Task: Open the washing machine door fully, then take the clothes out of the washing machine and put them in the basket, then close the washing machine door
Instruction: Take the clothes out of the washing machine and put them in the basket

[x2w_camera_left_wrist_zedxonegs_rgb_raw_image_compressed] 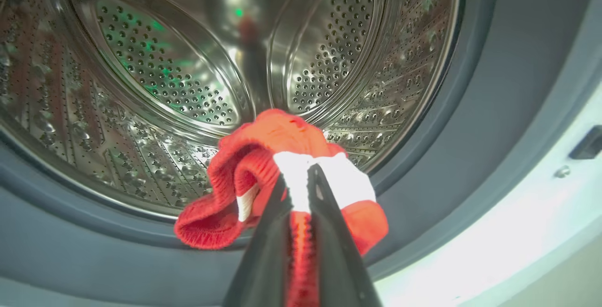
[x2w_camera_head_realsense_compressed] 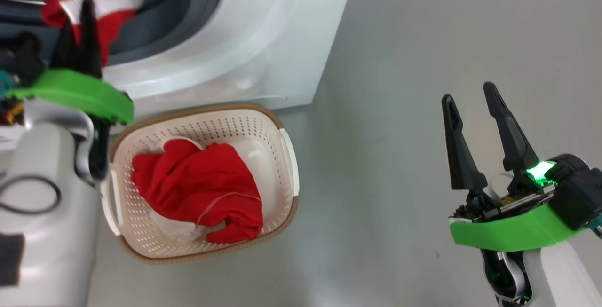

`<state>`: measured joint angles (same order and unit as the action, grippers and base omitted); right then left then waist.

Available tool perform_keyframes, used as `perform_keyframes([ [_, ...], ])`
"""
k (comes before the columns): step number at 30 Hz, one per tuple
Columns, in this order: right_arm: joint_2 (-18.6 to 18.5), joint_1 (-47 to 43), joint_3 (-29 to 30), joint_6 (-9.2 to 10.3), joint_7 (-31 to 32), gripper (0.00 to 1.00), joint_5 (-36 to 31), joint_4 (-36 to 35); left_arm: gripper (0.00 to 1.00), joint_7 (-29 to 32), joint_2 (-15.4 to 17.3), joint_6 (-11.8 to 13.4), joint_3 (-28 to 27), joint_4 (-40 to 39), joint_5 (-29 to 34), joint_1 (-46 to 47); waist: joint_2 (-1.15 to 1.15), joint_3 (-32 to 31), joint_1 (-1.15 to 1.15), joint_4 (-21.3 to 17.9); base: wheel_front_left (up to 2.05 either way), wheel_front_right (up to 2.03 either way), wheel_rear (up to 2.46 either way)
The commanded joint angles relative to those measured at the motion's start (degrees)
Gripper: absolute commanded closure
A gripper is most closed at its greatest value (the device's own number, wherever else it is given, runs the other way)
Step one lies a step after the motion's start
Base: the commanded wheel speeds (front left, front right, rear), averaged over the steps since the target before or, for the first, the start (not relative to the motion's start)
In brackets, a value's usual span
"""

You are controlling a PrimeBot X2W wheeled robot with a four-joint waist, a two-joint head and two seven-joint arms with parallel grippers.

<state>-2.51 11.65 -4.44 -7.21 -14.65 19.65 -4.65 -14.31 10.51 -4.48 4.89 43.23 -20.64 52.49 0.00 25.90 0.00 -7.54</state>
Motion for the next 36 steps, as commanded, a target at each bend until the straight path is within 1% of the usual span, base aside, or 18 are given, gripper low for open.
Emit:
perform_keyframes([
  [1,-0.37,-1.31,-0.77,-0.28,-0.35,0.00,-0.82,-1.09,1.00,-0.67,1.45,0.49,-1.75,-3.38,0.87,-2.84,0.00,-2.77,0.00,1.34,0.00,0.00,0.00],
  [11,-0.37,-4.33,0.47,-0.28,-0.35,0.00,-1.32,-0.84,1.00,-0.68,-0.60,0.03,-3.24,-13.16,1.80,-15.18,0.00,-9.39,0.00,3.07,0.00,0.00,0.00],
  [18,-0.37,-6.45,1.42,-0.28,-0.35,0.00,-1.22,-0.62,1.00,-0.68,-2.53,-0.02,-3.22,-20.88,2.90,-23.80,0.00,-13.63,0.00,3.97,0.00,0.00,0.00],
  [23,-0.37,-7.60,1.96,-0.28,-0.35,0.00,-0.83,-0.74,1.00,-0.68,-3.68,0.16,-3.31,-23.97,2.96,-28.72,0.00,-15.74,0.00,4.48,0.00,0.00,0.00],
  [36,-0.37,-10.00,3.26,-0.28,-0.35,0.00,-0.77,-0.90,1.00,-0.66,-5.66,2.38,-3.22,-30.40,2.51,-38.71,0.00,-18.82,0.00,4.52,0.00,0.00,0.00],
])
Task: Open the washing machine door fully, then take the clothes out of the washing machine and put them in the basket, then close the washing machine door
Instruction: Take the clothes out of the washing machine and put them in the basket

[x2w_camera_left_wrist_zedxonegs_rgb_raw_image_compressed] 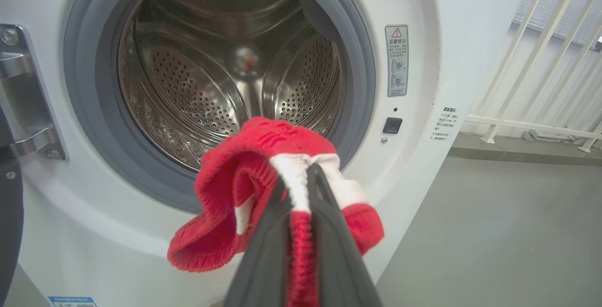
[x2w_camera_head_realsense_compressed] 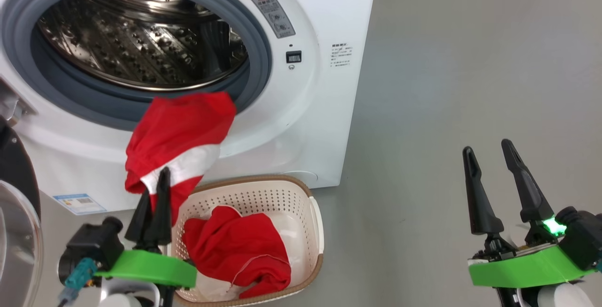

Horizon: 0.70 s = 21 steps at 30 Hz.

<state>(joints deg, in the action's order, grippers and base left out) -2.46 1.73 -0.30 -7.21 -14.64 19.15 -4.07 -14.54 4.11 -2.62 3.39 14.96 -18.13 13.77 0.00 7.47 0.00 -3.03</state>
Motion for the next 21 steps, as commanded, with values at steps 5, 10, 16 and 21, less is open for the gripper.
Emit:
perform_keyframes([
  [5,-0.42,-0.60,-0.42,-0.28,-0.36,0.00,-0.28,-1.78,1.00,0.25,0.39,1.46,-0.96,-4.21,-0.18,-1.87,0.00,-0.68,0.00,0.23,0.00,0.00,0.00],
  [10,-0.42,-0.69,-0.57,-0.28,-0.36,0.00,-0.27,-2.07,1.00,1.15,0.21,1.92,-0.08,-5.36,-0.31,-2.84,0.00,0.00,0.00,0.55,0.00,0.00,0.00],
  [16,-0.42,-0.57,-1.11,-0.28,-0.36,0.00,-0.27,-1.97,1.00,1.19,-0.15,1.71,0.98,-3.13,-1.15,-2.04,0.00,1.01,0.00,0.83,0.00,0.00,0.00],
  [21,-0.42,0.17,-1.35,-0.28,-0.36,0.00,-0.45,-2.13,1.00,0.20,-0.49,0.85,1.00,3.93,-2.47,1.90,0.00,3.28,0.00,0.88,0.00,0.00,0.00],
])
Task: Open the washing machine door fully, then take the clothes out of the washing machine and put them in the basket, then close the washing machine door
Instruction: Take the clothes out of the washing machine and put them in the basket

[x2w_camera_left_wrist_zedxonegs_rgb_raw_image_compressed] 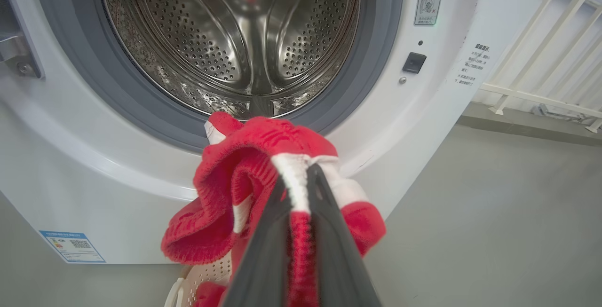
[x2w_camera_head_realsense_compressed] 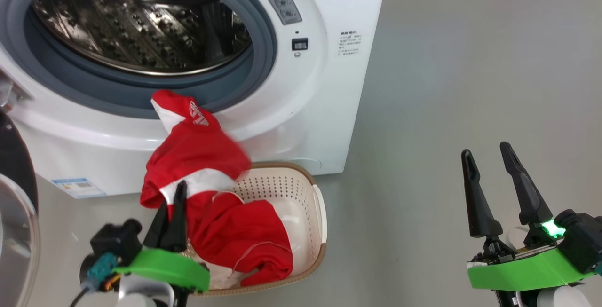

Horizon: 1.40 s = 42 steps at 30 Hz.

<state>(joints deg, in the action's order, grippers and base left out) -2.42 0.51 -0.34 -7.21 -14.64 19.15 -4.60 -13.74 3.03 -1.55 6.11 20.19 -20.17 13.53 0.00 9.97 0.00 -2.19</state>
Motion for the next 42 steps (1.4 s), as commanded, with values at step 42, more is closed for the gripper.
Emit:
perform_keyframes([
  [42,-0.45,11.81,-5.44,-0.28,-0.36,0.00,2.37,-1.47,1.00,7.28,1.97,-1.18,0.77,50.08,-2.82,33.43,0.00,23.04,0.00,-7.38,0.00,0.00,0.00],
])
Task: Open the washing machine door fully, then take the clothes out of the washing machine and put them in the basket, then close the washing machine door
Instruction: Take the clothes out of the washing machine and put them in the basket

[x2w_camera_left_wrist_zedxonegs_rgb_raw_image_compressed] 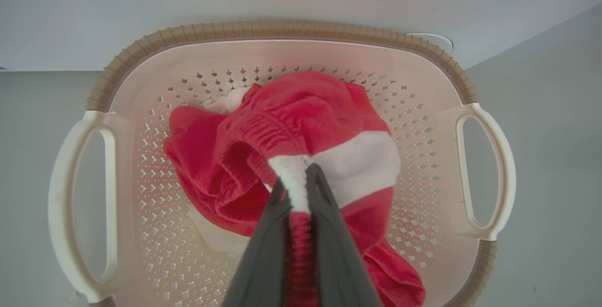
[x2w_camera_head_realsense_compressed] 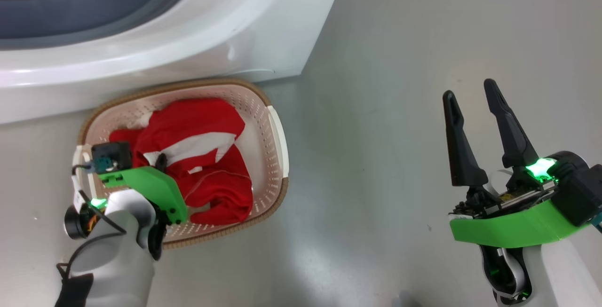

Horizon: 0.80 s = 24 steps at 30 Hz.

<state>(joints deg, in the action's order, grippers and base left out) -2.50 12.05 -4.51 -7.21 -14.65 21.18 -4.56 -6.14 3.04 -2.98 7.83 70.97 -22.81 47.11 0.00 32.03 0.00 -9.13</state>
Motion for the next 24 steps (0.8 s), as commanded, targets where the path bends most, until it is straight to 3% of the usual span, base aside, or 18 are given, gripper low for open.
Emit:
perform_keyframes([
  [1,-0.38,0.45,-1.45,-0.28,-0.35,0.00,0.45,-1.49,1.00,-0.12,2.06,0.08,-1.13,-0.29,-0.49,0.17,0.00,1.44,0.00,-0.57,0.00,0.00,0.00],
  [8,-0.38,1.81,-2.56,-0.28,-0.35,0.00,1.27,-0.99,1.00,1.96,3.09,-1.23,-1.30,1.61,-1.71,0.94,0.00,4.04,0.00,-1.65,0.00,0.00,0.00],
  [15,-0.38,2.63,-2.97,-0.28,-0.35,0.00,1.86,-0.58,0.98,3.01,3.69,-0.55,-0.43,2.40,-1.50,0.78,0.00,5.06,0.00,-2.39,0.00,0.00,0.00],
  [16,-0.38,2.64,-3.07,-0.28,-0.35,0.00,1.85,-0.47,0.89,3.12,3.71,-0.52,-0.25,2.46,-1.43,0.74,0.00,5.10,0.00,-2.43,0.00,0.00,0.00],
  [19,-0.38,2.66,-3.35,-0.28,-0.35,0.00,1.76,-0.16,0.43,3.04,3.53,-0.48,0.06,2.59,-1.48,0.60,0.00,5.08,0.00,-2.47,0.00,0.00,0.00],
  [20,-0.38,2.66,-3.38,-0.28,-0.35,0.00,1.78,-0.05,0.15,2.98,3.44,-0.53,0.18,2.63,-1.49,0.59,0.00,5.03,0.00,-2.43,0.00,0.00,0.00],
  [21,-0.38,2.67,-3.37,-0.28,-0.35,0.00,1.81,0.08,0.00,2.80,3.38,-0.62,0.35,2.65,-1.45,0.59,0.00,4.95,0.00,-2.37,0.00,0.00,0.00],
  [24,-0.38,2.69,-3.28,-0.28,-0.35,0.00,1.97,0.44,0.00,2.04,3.27,-0.77,0.83,2.71,-1.31,0.47,0.00,4.49,0.00,-2.14,0.00,0.00,0.00],
])
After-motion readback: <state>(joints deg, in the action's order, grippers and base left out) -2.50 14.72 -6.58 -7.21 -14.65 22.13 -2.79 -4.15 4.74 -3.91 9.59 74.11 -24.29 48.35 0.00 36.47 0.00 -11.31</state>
